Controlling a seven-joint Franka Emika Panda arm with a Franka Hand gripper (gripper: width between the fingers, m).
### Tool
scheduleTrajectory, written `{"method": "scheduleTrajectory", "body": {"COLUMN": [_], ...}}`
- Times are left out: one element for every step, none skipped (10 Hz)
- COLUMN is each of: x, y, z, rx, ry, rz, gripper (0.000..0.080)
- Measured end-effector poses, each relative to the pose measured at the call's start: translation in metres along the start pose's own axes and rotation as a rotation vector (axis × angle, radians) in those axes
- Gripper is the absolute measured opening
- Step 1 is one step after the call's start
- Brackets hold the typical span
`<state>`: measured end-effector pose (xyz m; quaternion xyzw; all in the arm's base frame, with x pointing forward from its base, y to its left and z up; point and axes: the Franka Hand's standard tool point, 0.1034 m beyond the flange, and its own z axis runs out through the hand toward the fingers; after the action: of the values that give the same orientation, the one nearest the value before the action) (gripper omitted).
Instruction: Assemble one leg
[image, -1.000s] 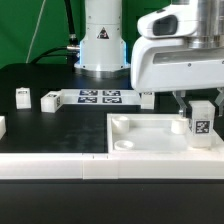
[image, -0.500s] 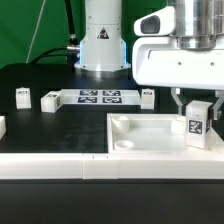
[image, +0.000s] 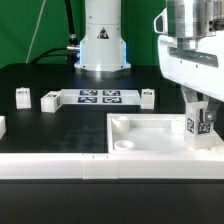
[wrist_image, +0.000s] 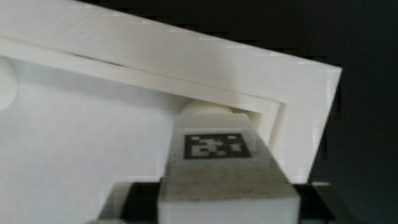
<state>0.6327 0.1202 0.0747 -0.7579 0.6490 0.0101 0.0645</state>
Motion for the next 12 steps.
{"method": "scheduleTrajectory", "body": {"x": [0.0004,0.0008,0.0004,0.0004,0.0002,-0.0003,-0.001,-0.0025,-0.0037,-0.002,0.001,0.0028], "y": [0.0,-0.0003,-0.0002,-0.0002,-0.0001,-0.0001,-0.0005,-0.0001,-0.0019,-0.0025,-0.0043,-0.0052], "z": [0.0003,0.0004,0.0005,0.0006,0.0007,0.0005,0.0003,0.0007,0.0008,0.0016,0.0016,0.0019], "rx": [0.001,0.003,0.003,0.003,0.003,0.001,-0.003,-0.024,-0.028,-0.032,-0.035,-0.036], "ry": [-0.006,-0.018,-0.017,-0.017,-0.017,-0.018,-0.017,-0.014,-0.017,-0.021,-0.026,-0.029], "rz": [0.092,0.162,0.195,0.155,0.109,0.054,-0.028,-0.223,-0.349,-0.464,-0.625,-0.738], "gripper": [0.0291,0.0291,0.0291,0.0291,0.0348,0.0557,0.0557,0.0621,0.0644,0.0644,0.0644,0.0648]}}
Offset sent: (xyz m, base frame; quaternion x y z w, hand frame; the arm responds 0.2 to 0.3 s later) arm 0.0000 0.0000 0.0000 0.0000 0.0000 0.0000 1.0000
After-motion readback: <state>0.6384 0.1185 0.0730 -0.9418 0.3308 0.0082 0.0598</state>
